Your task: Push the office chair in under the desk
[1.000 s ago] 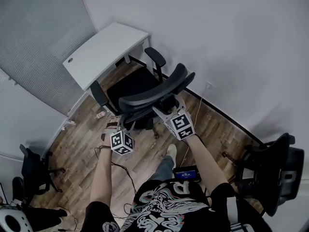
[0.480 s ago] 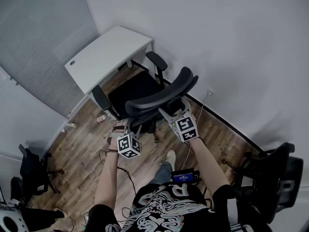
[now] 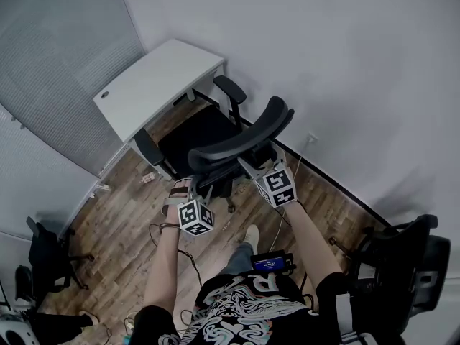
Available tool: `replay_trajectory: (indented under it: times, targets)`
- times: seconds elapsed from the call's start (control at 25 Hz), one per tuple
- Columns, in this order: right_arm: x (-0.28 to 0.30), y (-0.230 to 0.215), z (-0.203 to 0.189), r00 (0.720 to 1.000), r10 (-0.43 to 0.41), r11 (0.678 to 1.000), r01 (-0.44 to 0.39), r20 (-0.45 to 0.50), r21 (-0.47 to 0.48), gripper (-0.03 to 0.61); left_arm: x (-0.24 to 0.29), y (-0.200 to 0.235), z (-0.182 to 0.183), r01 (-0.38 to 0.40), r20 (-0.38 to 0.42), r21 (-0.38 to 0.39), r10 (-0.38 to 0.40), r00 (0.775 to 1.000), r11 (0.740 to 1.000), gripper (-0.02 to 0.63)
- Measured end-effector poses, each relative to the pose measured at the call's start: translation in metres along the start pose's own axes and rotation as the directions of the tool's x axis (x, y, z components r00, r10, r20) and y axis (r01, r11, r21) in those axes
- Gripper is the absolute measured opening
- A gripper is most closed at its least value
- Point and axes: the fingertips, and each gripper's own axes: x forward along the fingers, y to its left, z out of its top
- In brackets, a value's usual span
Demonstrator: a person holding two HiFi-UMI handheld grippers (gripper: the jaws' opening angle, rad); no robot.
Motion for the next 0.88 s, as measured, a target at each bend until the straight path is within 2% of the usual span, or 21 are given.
replay_trajectory:
  times: [0.56,0.88]
  targets:
    - [0.024,-0.040,-0.002,1.000,-0.027,1.000,0.027,-0.015,0.005,0.344,0.026,0.014,0.019,-0.016,0.007,-0.035,0.017,1.000,0.999,0.132]
    - [0.038,-0.054,-0.004,1.000,-0.009,1.000,0.009,-0.019,0.001,0.345,0.041,0.024,0.023,-0.024,0.001,-0.042,0.024,1.000,0.999,0.133]
